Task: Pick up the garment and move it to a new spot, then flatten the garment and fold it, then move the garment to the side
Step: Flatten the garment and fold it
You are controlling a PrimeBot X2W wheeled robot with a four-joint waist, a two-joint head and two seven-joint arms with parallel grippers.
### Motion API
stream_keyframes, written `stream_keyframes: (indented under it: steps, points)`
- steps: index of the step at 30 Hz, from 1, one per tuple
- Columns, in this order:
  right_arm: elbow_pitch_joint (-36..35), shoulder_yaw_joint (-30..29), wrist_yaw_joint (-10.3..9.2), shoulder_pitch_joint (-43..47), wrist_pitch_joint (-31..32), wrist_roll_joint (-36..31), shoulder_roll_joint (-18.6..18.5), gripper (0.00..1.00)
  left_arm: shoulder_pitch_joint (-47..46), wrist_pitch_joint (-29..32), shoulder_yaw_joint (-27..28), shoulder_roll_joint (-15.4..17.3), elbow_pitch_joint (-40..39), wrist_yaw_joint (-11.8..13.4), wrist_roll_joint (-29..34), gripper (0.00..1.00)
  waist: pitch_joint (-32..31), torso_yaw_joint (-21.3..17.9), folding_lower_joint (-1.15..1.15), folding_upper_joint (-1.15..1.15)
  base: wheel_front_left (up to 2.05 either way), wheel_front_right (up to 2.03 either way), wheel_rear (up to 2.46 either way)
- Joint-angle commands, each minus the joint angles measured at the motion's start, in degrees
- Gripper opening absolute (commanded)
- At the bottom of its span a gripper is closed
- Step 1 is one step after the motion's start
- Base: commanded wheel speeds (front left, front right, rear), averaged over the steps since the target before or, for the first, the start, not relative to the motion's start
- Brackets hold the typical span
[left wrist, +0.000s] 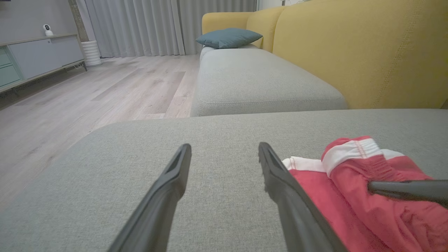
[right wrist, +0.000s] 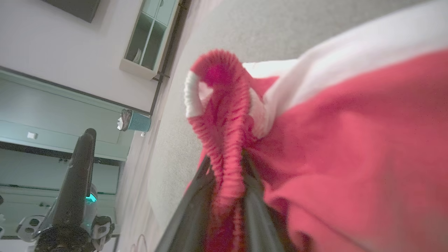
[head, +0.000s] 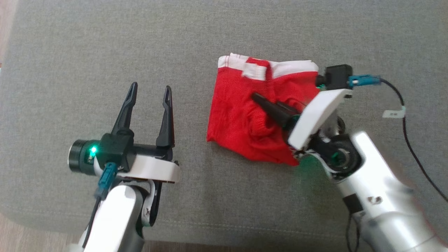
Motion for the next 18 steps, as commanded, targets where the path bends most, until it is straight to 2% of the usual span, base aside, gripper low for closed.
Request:
stream_keyframes:
  steps: [1,5,10,13,14,18]
  points:
    - [-2.4,2.5,-0.04,-2.0,-3.6,-2.8,1.1,1.0,-1.4,-0.6,1.6,0.5,-1.3,0.0,0.2,1.0,-0.1,-0.1,0.0,0.0,0.0,0.0,0.0]
    - [-5.3,6.2,-0.04,-2.1,-14.5,-8.1,-0.2,1.0,-1.4,-0.7,1.8,0.6,-1.2,0.0,0.4,1.0,-0.5,-0.7,0.0,0.0,0.0,0.0,0.0]
    - [-8.7,8.6,-0.04,-1.1,-28.3,-17.2,-4.9,1.0,-1.0,-0.7,2.1,1.0,-1.1,0.1,0.6,1.0,-1.5,-2.3,0.0,0.0,0.0,0.0,0.0]
    - [-9.3,5.7,-0.04,1.1,-34.3,-22.4,-7.6,1.0,-0.7,-0.7,2.4,1.4,-1.2,0.3,0.7,1.0,-2.3,-3.4,0.0,0.0,0.0,0.0,0.0]
    - [-9.3,5.7,-0.04,1.1,-34.3,-22.4,-7.6,1.0,-0.7,-0.7,2.4,1.4,-1.2,0.3,0.7,1.0,-2.3,-3.4,0.0,0.0,0.0,0.0,0.0]
    - [-9.9,-2.9,-0.04,6.1,-38.1,-27.3,-9.7,1.0,0.1,-0.7,3.1,2.2,-1.4,0.8,0.6,1.0,-3.5,-5.2,0.0,0.0,0.0,0.0,0.0]
